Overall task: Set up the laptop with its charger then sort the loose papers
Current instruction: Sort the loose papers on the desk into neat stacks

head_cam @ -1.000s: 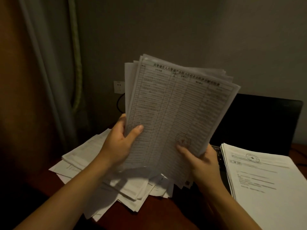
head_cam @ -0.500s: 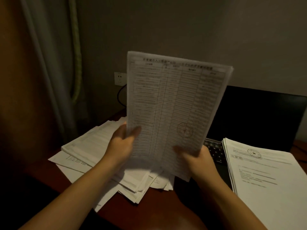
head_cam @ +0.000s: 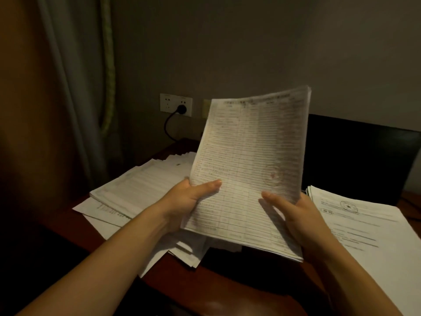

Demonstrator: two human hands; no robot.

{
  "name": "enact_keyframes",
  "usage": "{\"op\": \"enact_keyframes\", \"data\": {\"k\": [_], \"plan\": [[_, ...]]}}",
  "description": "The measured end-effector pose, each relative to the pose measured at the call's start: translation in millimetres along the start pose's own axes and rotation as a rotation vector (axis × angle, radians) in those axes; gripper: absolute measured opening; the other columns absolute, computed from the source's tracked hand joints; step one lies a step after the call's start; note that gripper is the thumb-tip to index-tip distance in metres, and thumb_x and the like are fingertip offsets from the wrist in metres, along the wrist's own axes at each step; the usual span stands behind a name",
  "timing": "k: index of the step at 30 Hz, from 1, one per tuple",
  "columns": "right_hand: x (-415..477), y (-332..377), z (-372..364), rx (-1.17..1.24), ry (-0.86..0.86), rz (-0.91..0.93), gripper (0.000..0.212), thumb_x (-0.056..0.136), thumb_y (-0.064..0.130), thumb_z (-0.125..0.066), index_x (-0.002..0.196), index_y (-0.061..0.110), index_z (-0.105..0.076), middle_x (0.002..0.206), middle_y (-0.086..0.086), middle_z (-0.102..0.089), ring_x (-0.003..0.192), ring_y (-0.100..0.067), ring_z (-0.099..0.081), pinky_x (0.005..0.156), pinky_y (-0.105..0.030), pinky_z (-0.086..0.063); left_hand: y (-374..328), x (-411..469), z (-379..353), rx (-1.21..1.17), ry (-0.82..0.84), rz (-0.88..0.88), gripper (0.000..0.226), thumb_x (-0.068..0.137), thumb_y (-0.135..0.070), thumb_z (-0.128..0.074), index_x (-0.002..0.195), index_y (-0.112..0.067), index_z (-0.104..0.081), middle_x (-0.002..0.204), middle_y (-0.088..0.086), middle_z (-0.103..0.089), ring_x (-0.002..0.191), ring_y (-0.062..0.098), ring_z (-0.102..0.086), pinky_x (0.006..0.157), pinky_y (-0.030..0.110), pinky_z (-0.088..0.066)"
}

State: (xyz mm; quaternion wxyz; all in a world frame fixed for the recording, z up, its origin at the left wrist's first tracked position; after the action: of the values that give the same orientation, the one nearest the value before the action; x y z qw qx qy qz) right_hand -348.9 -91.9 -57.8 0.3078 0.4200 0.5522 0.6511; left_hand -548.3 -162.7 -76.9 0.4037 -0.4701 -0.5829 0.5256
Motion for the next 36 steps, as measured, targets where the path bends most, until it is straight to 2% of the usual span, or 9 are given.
{"op": "enact_keyframes", "data": {"k": [3, 6, 9, 13, 16, 21, 25, 31, 36], "plan": [[-14, 0, 28, 0.004, -0.046, -0.009, 0.017, 0.096, 0.003, -0.058, 0.106, 0.013, -0.067, 0.081, 0.015, -0.077, 0.082, 0.002, -0.072, 0.062, -0.003, -0.048, 4, 0, -23, 0.091, 0.020, -0.029, 0.026, 0.093, -0.029, -0.065, 0.115, -0.016, -0.069, 0.109, 0.003, -0.076, 0.099, 0.019, -0.074, 0.086, 0.036, -0.057], [-31, -8, 66, 0.050, -0.110, -0.063, 0.024, 0.097, 0.000, -0.056, 0.117, 0.009, -0.065, 0.104, 0.000, -0.078, 0.100, -0.016, -0.073, 0.073, -0.015, -0.057, 4, 3, -60, 0.135, 0.035, -0.100, 0.023, 0.100, -0.030, -0.059, 0.120, -0.022, -0.067, 0.110, -0.002, -0.076, 0.100, 0.015, -0.073, 0.088, 0.035, -0.057], [-52, -6, 109, 0.024, -0.183, -0.102, 0.026, 0.098, 0.003, -0.056, 0.120, 0.013, -0.064, 0.109, 0.000, -0.077, 0.099, -0.014, -0.074, 0.071, -0.017, -0.058, 5, 11, -103, 0.206, 0.058, -0.143, 0.023, 0.100, -0.036, -0.058, 0.122, -0.033, -0.061, 0.113, -0.011, -0.073, 0.101, 0.008, -0.071, 0.088, 0.033, -0.057], [-79, 6, 169, -0.123, -0.316, -0.108, 0.023, 0.097, 0.008, -0.061, 0.118, 0.018, -0.064, 0.098, 0.006, -0.078, 0.086, -0.005, -0.074, 0.060, -0.013, -0.055, 14, 23, -158, 0.381, 0.131, -0.155, 0.039, 0.095, -0.042, -0.065, 0.131, -0.035, -0.055, 0.118, -0.016, -0.069, 0.107, 0.006, -0.066, 0.095, 0.038, -0.055], [-96, 11, 213, -0.306, -0.453, -0.114, 0.017, 0.095, 0.018, -0.066, 0.113, 0.019, -0.064, 0.095, 0.010, -0.073, 0.071, 0.001, -0.072, 0.049, -0.011, -0.051, 18, 26, -190, 0.424, 0.191, -0.167, 0.040, 0.092, -0.032, -0.071, 0.130, -0.032, -0.059, 0.118, -0.016, -0.070, 0.107, 0.007, -0.067, 0.090, 0.030, -0.055], [-107, 6, 260, -0.571, -0.534, -0.133, 0.019, 0.094, 0.027, -0.068, 0.112, 0.023, -0.064, 0.096, 0.014, -0.071, 0.079, -0.005, -0.071, 0.057, -0.015, -0.052, 19, 34, -224, 0.650, 0.256, -0.259, 0.069, 0.091, -0.017, -0.071, 0.136, -0.053, -0.032, 0.109, -0.012, -0.068, 0.098, 0.004, -0.065, 0.071, 0.013, -0.045], [-104, -3, 269, -0.707, -0.531, -0.116, 0.029, 0.093, 0.027, -0.069, 0.122, 0.023, -0.062, 0.099, 0.016, -0.065, 0.084, 0.001, -0.064, 0.059, -0.012, -0.048, 26, 32, -230, 0.796, 0.218, -0.389, 0.049, 0.095, -0.022, -0.065, 0.142, -0.028, -0.053, 0.136, -0.011, -0.057, 0.114, -0.004, -0.048, 0.080, 0.001, -0.038], [-109, -9, 282, -0.818, -0.618, -0.020, 0.039, 0.091, 0.026, -0.072, 0.127, 0.028, -0.058, 0.101, 0.011, -0.061, 0.084, -0.005, -0.062, 0.062, -0.016, -0.045, 48, 27, -233, 0.938, 0.237, -0.440, 0.035, 0.096, -0.034, -0.063, 0.131, -0.030, -0.064, 0.114, -0.019, -0.055, 0.104, -0.002, -0.052, 0.080, 0.007, -0.038], [-110, -21, 293, -0.972, -0.566, -0.105, 0.015, 0.093, 0.022, -0.068, 0.107, 0.029, -0.068, 0.098, 0.008, -0.068, 0.078, -0.005, -0.059, 0.061, -0.016, -0.041, 50, 27, -233, 1.061, 0.248, -0.431, 0.035, 0.094, -0.044, -0.062, 0.128, -0.035, -0.064, 0.113, -0.021, -0.052, 0.104, 0.000, -0.050, 0.085, 0.016, -0.039]]}}
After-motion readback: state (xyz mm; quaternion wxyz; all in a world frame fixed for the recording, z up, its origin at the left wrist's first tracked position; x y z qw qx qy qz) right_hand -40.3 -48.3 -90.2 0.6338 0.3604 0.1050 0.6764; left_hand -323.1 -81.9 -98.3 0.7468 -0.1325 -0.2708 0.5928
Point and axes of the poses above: each hand's wrist, its own x-axis towards the middle knuckle, its own z-axis out of the back of the hand, y = z × x, the point moved 8 cm from there along x, towards the middle knuckle
